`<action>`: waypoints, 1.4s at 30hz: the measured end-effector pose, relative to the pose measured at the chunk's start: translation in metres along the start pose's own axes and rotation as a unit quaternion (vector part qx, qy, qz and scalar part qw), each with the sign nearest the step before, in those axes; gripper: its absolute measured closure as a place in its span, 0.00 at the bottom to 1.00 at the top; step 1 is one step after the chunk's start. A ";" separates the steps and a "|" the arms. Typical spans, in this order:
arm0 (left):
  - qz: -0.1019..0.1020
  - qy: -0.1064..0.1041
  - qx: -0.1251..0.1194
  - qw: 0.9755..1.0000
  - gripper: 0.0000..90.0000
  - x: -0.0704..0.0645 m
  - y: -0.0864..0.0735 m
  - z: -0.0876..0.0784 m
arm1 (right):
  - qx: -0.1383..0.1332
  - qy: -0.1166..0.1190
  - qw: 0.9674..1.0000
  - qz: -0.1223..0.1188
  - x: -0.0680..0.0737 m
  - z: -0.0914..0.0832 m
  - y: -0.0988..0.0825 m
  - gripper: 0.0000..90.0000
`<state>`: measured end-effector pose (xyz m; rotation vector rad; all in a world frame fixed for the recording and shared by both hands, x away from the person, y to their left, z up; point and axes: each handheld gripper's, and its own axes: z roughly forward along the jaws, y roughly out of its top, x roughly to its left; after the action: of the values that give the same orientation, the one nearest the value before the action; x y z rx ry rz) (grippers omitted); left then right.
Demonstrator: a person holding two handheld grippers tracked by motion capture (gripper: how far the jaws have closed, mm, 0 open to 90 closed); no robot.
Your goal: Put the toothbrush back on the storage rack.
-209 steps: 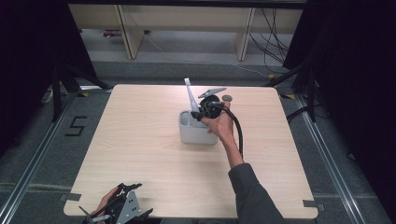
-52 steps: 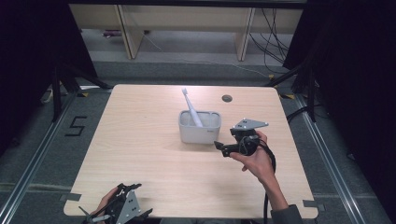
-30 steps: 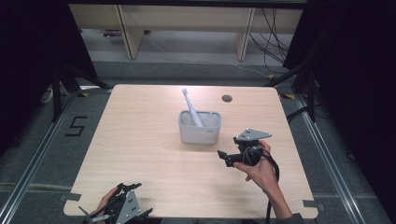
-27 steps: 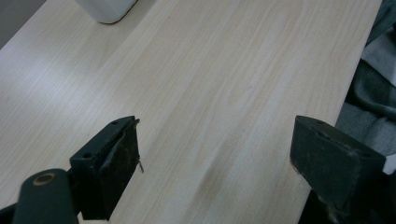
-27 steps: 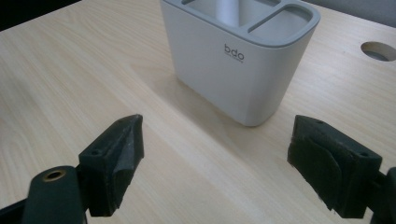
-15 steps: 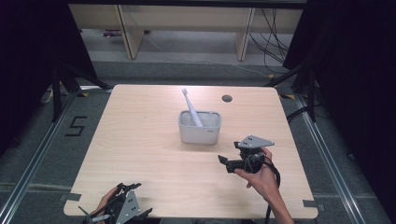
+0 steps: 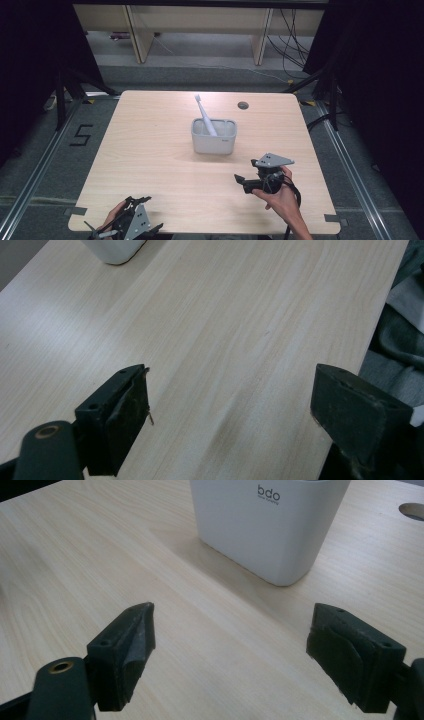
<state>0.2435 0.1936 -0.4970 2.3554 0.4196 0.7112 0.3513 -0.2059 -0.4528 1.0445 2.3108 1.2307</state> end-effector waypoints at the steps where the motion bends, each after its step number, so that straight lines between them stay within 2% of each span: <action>1: 0.000 0.000 0.000 1.000 0.17 0.000 0.000 0.000 | 0.002 0.000 1.000 0.003 0.000 -0.001 -0.001 0.22; 2: 0.000 0.000 0.000 1.000 0.17 0.000 0.000 0.000 | -0.002 0.000 1.000 -0.004 0.000 0.000 -0.002 0.22; 3: 0.001 -0.001 0.000 1.000 0.17 0.000 0.000 0.000 | 0.001 0.001 1.000 0.005 0.002 -0.001 -0.003 0.22; 6: 0.001 0.000 0.000 1.000 0.17 0.000 0.000 0.000 | 0.001 0.002 1.000 -0.002 0.001 -0.001 -0.006 0.22; 7: 0.000 0.000 0.000 1.000 0.17 0.000 0.000 0.000 | 0.002 0.001 1.000 0.008 0.003 -0.002 -0.007 0.22; 8: 0.000 0.000 0.001 1.000 0.17 0.000 0.000 0.000 | -0.002 0.002 1.000 -0.001 0.002 -0.002 -0.008 0.22; 10: 0.000 0.001 0.000 1.000 0.17 0.000 0.000 0.000 | -0.002 0.001 1.000 -0.005 0.002 -0.002 -0.010 0.22; 11: 0.001 0.001 0.000 1.000 0.17 0.000 0.000 0.000 | 0.000 0.006 1.000 0.010 0.005 -0.002 -0.012 0.22; 12: 0.001 0.000 -0.002 1.000 0.17 0.000 0.000 0.000 | 0.001 0.003 1.000 -0.002 0.003 -0.003 -0.012 0.22; 14: 0.000 0.001 -0.002 1.000 0.17 0.000 0.000 0.000 | -0.004 0.003 1.000 -0.005 0.003 -0.002 -0.014 0.22; 15: 0.000 0.000 0.000 1.000 0.17 0.000 0.000 0.000 | 0.005 0.007 1.000 0.008 0.006 -0.004 -0.015 0.22; 16: 0.000 0.000 0.001 1.000 0.17 0.000 0.000 0.000 | 0.001 0.004 1.000 -0.004 0.004 -0.004 -0.016 0.22; 17: 0.000 0.000 0.001 1.000 0.17 0.000 0.000 0.000 | 0.001 0.004 1.000 -0.004 0.004 -0.004 -0.016 0.22; 18: 0.000 0.000 0.000 1.000 0.17 0.000 0.000 0.000 | 0.001 0.018 1.000 -0.005 0.004 -0.004 -0.017 0.22; 19: 0.000 0.000 0.000 1.000 0.17 0.000 0.000 0.000 | 0.006 0.008 1.000 0.012 0.007 -0.005 -0.018 0.22; 21: 0.001 0.000 0.001 1.000 0.17 0.000 0.000 0.000 | -0.001 0.013 1.000 -0.004 0.005 -0.004 -0.020 0.22; 23: 0.001 0.000 0.000 1.000 0.17 0.000 0.000 0.000 | 0.011 0.007 1.000 0.016 0.009 -0.007 -0.022 0.22; 24: 0.001 0.000 0.001 1.000 0.17 0.000 0.000 0.000 | 0.003 0.006 1.000 0.006 0.008 -0.006 -0.023 0.22; 26: 0.001 0.001 0.002 1.000 0.17 0.000 0.000 0.000 | 0.010 0.007 1.000 0.018 0.010 -0.008 -0.024 0.22; 27: 0.000 0.009 -0.002 1.000 0.17 -0.001 0.000 0.001 | 0.005 0.007 1.000 0.003 0.008 -0.007 -0.025 0.22; 29: 0.000 0.004 -0.001 1.000 0.17 0.000 0.000 0.001 | 0.008 0.007 1.000 0.009 0.009 -0.008 -0.027 0.22; 30: 0.000 0.005 -0.001 1.000 0.17 -0.001 0.000 0.001 | 0.008 0.005 1.000 -0.001 0.008 -0.008 -0.028 0.21; 33: 0.000 0.006 0.000 1.000 0.17 -0.001 0.000 0.001 | 0.006 0.009 1.000 -0.005 0.009 -0.008 -0.030 0.21; 34: 0.000 0.004 -0.001 1.000 0.17 0.000 0.000 0.001 | 0.004 0.003 1.000 -0.009 0.009 -0.009 -0.030 0.21; 35: 0.000 0.000 -0.001 1.000 0.17 0.000 0.000 0.000 | 0.006 0.006 1.000 0.005 0.011 -0.010 -0.031 0.21; 38: 0.002 0.000 0.000 1.000 0.17 0.000 0.000 0.000 | 0.005 0.009 1.000 -0.002 0.012 -0.012 -0.033 0.21; 40: 0.002 -0.002 0.005 1.000 0.17 0.000 0.001 0.000 | 0.007 0.020 1.000 0.007 0.013 -0.013 -0.035 0.21; 41: 0.002 -0.003 0.005 1.000 0.17 0.000 0.001 0.000 | 0.003 0.015 1.000 -0.001 0.013 -0.014 -0.036 0.21; 42: 0.002 -0.001 0.005 1.000 0.17 0.000 0.000 0.000 | 0.006 0.017 1.000 0.003 0.013 -0.014 -0.037 0.21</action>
<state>0.2434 0.1933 -0.4966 2.3662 0.4173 0.7096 0.3172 -0.2179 -0.4738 1.0427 2.3451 1.2493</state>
